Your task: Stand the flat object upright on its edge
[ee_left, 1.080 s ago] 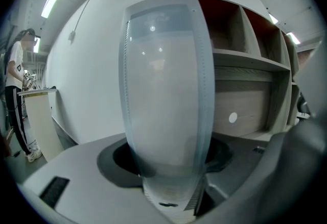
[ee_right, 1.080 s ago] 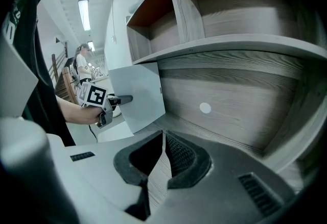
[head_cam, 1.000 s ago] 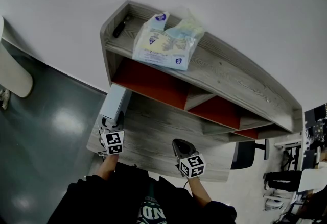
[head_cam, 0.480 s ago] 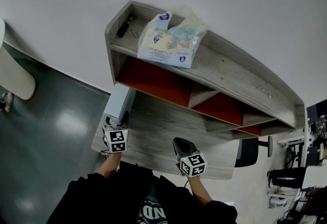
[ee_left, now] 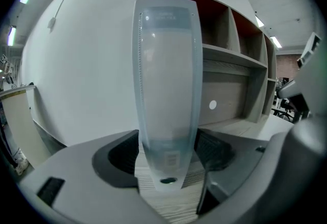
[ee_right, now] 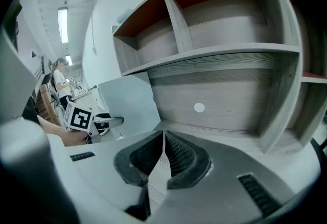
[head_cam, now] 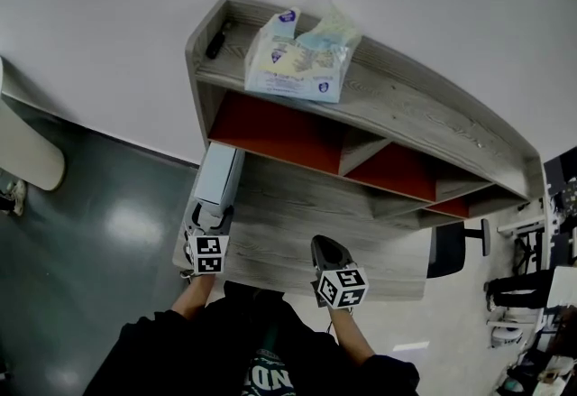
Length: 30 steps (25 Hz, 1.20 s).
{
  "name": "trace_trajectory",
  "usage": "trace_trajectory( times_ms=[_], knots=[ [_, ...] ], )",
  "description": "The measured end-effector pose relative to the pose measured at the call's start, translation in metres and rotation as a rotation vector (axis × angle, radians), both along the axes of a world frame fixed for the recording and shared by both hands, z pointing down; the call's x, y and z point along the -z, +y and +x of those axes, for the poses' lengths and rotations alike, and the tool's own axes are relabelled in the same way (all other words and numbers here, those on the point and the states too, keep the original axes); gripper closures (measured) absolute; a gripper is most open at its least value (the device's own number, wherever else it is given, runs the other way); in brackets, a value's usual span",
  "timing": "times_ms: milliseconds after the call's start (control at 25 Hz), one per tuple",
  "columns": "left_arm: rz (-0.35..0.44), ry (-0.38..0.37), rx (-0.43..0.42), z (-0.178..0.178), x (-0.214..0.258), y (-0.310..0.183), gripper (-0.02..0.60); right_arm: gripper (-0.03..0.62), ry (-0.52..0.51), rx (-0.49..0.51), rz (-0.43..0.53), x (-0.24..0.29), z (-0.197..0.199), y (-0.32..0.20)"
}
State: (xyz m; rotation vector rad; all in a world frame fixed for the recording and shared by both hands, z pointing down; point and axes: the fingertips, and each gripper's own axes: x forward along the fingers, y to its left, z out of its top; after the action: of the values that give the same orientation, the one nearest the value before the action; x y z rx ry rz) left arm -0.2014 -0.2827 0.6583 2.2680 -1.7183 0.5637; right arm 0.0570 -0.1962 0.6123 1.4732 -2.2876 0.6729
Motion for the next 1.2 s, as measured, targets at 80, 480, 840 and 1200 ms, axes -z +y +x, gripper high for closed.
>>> trace_trajectory(
  times_ms=[80,480,840,1200],
  knots=[
    [-0.003,-0.009,-0.01,-0.003,-0.001,0.003,0.247,0.554,0.004,-0.022,0.012,0.002,-0.004,0.003],
    [0.004,-0.023,-0.023,-0.006,0.025,0.06,0.302,0.554,-0.016,-0.005,0.039,0.012,-0.014,0.041],
    [0.031,-0.004,-0.083,0.013,0.055,0.135,0.532,0.554,0.009,0.073,0.126,0.032,-0.037,0.098],
    [0.086,0.026,-0.244,0.047,0.087,0.191,0.569,0.554,-0.005,0.062,0.183,0.05,-0.042,0.146]
  ],
)
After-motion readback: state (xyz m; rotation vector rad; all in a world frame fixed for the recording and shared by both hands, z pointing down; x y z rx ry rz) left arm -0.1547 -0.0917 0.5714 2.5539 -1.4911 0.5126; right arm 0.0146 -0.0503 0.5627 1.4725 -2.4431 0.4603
